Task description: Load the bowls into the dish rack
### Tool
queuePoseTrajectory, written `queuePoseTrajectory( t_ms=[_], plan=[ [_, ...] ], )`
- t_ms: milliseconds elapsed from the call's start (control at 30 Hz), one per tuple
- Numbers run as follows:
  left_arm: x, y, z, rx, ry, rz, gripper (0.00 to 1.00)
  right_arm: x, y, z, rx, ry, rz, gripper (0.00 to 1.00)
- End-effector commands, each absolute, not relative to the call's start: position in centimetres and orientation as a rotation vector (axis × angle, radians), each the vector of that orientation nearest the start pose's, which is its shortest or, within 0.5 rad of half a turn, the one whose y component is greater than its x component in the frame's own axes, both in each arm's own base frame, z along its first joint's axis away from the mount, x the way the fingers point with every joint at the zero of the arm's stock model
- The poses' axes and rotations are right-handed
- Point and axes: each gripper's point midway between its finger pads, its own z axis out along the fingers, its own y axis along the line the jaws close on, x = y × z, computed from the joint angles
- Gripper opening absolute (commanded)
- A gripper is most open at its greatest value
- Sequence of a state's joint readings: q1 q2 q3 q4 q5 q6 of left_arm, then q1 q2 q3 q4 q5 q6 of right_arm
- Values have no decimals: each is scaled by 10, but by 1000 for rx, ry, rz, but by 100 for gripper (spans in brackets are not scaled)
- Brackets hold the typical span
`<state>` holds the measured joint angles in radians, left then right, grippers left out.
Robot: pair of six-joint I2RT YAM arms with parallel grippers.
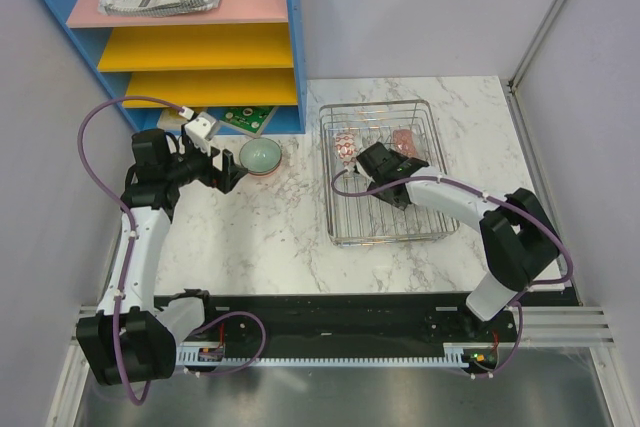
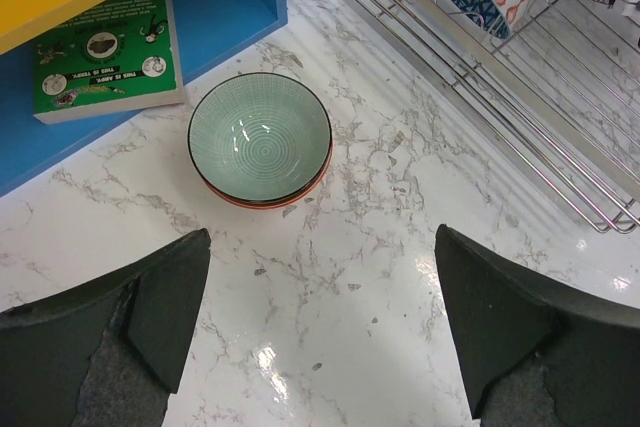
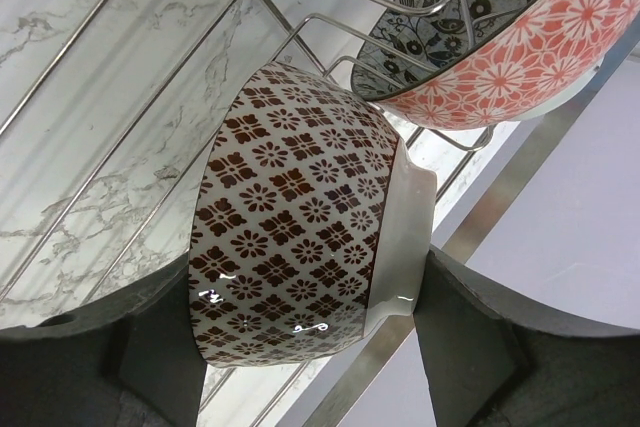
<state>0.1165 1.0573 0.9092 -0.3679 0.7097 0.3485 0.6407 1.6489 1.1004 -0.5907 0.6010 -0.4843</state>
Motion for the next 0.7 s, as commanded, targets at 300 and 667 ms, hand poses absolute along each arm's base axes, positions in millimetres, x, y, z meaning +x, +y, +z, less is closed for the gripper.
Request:
queuePoseTrajectory(
  t_ms=[300,667],
  plan=[
    [316,-70,239,642,1831,-453,100,309,113,83,-1361,2330,-731,70],
    [314,-70,241,652,1826,-448,100,303,115,77,-1378,2346,-729,98]
  ],
)
